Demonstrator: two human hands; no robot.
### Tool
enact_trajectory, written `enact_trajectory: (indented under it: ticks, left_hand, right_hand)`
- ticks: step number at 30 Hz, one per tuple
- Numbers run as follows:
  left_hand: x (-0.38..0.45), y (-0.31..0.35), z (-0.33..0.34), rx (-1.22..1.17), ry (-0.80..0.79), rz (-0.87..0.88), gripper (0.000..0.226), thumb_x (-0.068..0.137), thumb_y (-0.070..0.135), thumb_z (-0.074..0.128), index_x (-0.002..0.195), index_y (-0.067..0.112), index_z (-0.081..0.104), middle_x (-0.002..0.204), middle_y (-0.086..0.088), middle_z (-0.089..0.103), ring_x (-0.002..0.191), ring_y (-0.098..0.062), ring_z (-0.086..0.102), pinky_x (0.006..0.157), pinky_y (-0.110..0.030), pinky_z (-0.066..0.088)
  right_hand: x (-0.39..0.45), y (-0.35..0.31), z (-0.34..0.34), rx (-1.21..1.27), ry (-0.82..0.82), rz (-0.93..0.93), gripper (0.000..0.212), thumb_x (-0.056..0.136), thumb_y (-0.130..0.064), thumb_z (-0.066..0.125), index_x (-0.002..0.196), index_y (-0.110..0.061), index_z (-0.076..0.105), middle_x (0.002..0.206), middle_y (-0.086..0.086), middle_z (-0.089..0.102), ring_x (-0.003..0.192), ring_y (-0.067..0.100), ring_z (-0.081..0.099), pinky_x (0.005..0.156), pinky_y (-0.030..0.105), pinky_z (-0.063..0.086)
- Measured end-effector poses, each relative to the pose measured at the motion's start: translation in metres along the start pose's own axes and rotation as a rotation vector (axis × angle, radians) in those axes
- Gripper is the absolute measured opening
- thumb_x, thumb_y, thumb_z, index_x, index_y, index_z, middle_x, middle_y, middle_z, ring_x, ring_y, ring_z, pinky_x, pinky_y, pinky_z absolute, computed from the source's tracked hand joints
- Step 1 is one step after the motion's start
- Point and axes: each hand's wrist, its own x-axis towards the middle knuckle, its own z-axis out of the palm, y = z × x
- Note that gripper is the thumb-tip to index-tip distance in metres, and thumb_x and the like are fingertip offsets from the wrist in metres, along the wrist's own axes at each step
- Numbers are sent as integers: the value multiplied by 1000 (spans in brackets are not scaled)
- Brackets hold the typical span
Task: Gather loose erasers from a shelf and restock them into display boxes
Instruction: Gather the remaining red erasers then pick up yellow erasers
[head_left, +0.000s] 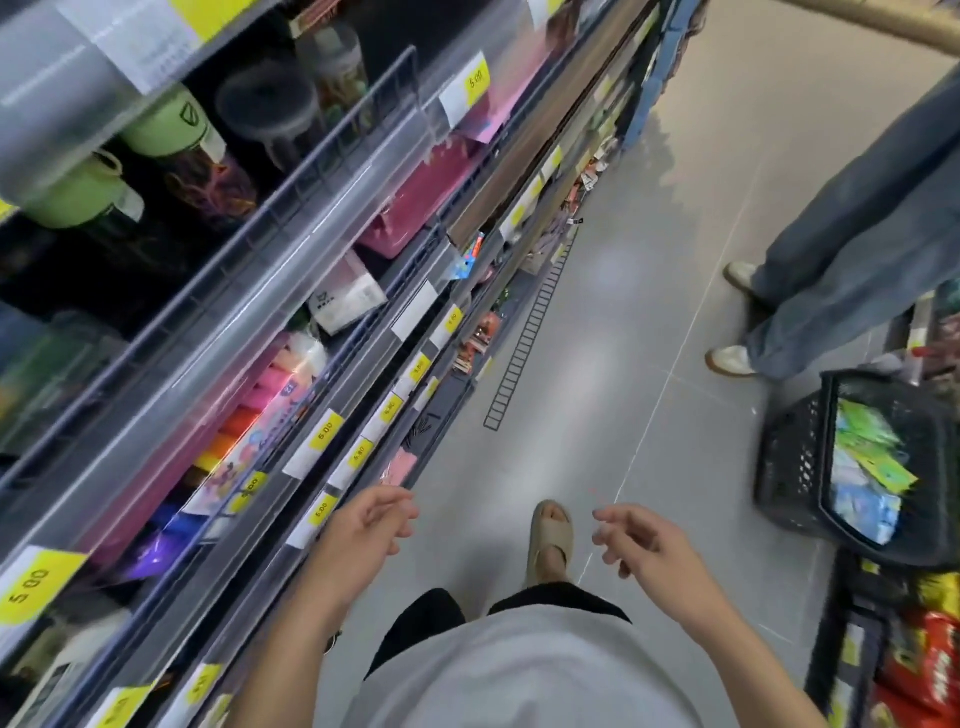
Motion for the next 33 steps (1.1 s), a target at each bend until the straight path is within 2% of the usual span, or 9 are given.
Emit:
enact_trajectory:
  ticks: [3, 6, 12, 17, 21, 25, 27, 29, 33]
  left_hand:
    - [0, 15, 17, -51, 91, -31, 16, 101, 26, 66, 102, 38, 76, 103, 9, 79, 94, -10, 74, 83, -30, 56]
    - [-1, 34, 28, -122, 203, -47, 14, 103, 24, 63, 112, 28, 74, 105, 9, 80, 100, -16, 74, 83, -29, 54]
    - [-16, 110, 16, -227, 387, 79, 18, 104, 26, 61, 103, 38, 75, 106, 12, 79, 99, -8, 74, 85, -27, 56]
    - [-51, 199, -19, -202, 571, 355, 13, 97, 42, 64, 107, 43, 73, 109, 15, 79, 100, -3, 73, 89, -29, 51]
    - [-88, 266, -47, -125, 714, 616, 24, 89, 58, 70, 109, 46, 71, 108, 16, 78, 101, -2, 72, 81, -22, 58]
    - [-108, 319, -69, -24, 820, 902, 22, 95, 44, 62, 115, 42, 69, 110, 11, 78, 106, -12, 73, 86, -31, 59]
    - [-108, 341, -78, 111, 918, 987, 19, 100, 41, 59, 118, 43, 66, 112, 13, 75, 108, -13, 71, 87, -24, 56]
    - [-101, 360, -87, 286, 1033, 989, 20, 102, 42, 57, 121, 41, 63, 112, 18, 72, 108, -9, 69, 89, -19, 52]
    - [-78, 383, -96, 644, 1131, 713, 34, 100, 55, 50, 127, 35, 60, 111, 20, 66, 106, -12, 63, 88, -36, 51]
  right_hand:
    - [41, -34, -26, -50, -89, -36, 19, 97, -16, 62, 99, -31, 73, 89, 6, 74, 72, 19, 67, 64, 31, 53]
    - [80, -77, -45, -90, -212, -105, 18, 97, -15, 62, 100, -29, 73, 90, 5, 74, 72, 10, 68, 61, 21, 53]
    - [134, -178, -46, -245, -426, -345, 14, 98, -21, 63, 106, -29, 69, 90, 0, 72, 82, 24, 66, 68, 28, 51]
    - [151, -270, -15, -194, -538, -559, 16, 96, -18, 67, 107, -29, 71, 90, 7, 70, 79, 18, 62, 73, 33, 51]
    - [138, -344, 4, -156, -610, -757, 16, 95, -24, 66, 109, -32, 70, 90, 3, 70, 80, 29, 63, 73, 46, 56]
    - [120, -418, 13, -183, -611, -986, 19, 96, -29, 65, 113, -32, 69, 93, -2, 69, 85, 15, 67, 76, 24, 54]
    - [111, -453, 13, -188, -592, -1100, 20, 96, -26, 64, 115, -32, 69, 97, -3, 70, 89, 17, 67, 77, 23, 54]
    - [103, -486, 15, -198, -556, -1209, 20, 97, -24, 64, 115, -30, 69, 98, -3, 70, 90, 21, 66, 78, 28, 54]
    - [100, -549, 20, -339, -431, -1407, 15, 96, -21, 66, 110, -24, 69, 92, -11, 67, 82, 12, 61, 74, 19, 50]
